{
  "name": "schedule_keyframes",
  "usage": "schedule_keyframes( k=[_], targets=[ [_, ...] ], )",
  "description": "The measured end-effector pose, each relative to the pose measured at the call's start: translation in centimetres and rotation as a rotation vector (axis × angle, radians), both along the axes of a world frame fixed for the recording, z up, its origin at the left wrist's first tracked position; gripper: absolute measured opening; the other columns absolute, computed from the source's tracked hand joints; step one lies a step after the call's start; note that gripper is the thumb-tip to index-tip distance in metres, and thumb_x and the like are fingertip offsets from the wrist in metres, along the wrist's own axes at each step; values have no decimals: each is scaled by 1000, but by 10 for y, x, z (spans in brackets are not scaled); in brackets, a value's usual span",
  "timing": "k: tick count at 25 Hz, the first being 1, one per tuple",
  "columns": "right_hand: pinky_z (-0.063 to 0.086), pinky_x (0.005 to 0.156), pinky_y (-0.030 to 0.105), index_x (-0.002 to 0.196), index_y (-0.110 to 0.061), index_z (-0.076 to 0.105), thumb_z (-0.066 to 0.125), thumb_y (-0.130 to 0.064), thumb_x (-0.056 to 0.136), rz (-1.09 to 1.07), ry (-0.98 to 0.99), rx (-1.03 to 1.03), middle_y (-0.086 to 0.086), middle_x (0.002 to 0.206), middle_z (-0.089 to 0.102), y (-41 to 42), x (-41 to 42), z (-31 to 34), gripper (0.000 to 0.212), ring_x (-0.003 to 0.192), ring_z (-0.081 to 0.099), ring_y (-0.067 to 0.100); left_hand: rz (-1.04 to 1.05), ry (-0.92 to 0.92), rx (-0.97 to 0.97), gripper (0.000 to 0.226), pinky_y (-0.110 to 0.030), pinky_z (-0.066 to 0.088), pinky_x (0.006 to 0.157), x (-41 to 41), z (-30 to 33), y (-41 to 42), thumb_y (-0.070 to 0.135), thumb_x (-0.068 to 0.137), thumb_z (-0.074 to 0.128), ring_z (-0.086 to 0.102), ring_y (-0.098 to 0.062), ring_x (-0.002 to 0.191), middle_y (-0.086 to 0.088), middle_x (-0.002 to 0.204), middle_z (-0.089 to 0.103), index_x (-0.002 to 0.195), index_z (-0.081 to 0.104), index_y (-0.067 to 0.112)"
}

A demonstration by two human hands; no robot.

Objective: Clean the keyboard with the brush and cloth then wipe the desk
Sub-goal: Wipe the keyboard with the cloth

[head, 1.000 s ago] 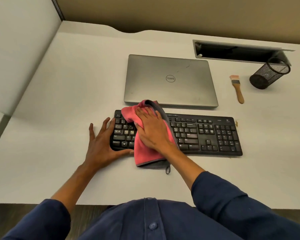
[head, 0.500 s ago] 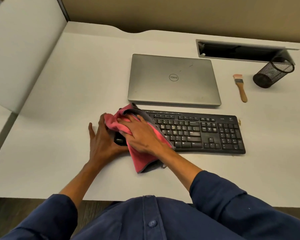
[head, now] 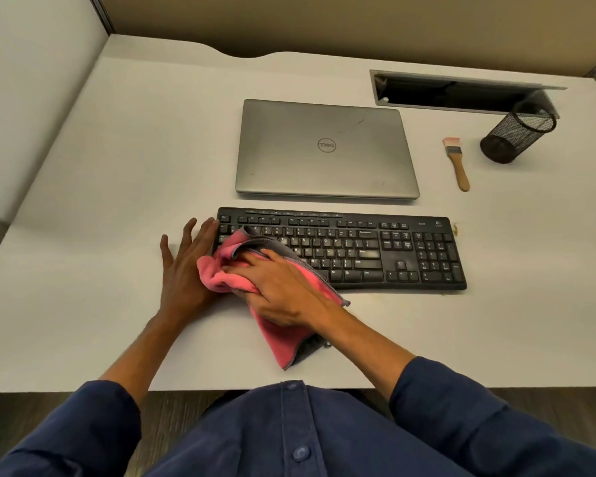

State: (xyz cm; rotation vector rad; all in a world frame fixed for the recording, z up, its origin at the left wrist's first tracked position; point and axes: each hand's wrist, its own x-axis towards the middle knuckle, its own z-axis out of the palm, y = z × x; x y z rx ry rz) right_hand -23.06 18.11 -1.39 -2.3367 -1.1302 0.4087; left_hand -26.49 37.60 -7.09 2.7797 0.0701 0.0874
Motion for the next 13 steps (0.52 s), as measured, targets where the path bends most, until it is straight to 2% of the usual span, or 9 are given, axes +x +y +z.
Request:
schedule_keyframes(
  k=[3, 7, 13],
  targets=[
    [34, 111, 40, 128, -32, 59, 37, -35, 94, -40, -73, -64, -2, 132, 59, -13, -6, 2, 40, 123, 50, 18, -46, -46, -11, 103, -43, -10, 118, 0, 2, -1, 86, 78, 35, 17, -21, 151, -1, 159, 34, 154, 35, 15],
    [36, 108, 40, 128, -26, 60, 28, -37, 88, -145, -136, -133, 1, 133, 60, -42, -13, 6, 52, 123, 52, 19, -7, -56, -71, 110, -52, -7, 118, -1, 3, -4, 81, 64, 53, 12, -13, 152, 8, 160, 31, 154, 35, 21],
    [41, 103, 39, 127, -26, 59, 34, -35, 93, -348, -215, -199, 2, 124, 64, -116, -22, 6, 43, 113, 57, 21, 26, -67, -95, 123, -53, -8, 119, -2, 8, -9, 90, 52, 56, 14, -10, 152, 12, 158, 33, 152, 37, 21]
  ],
)
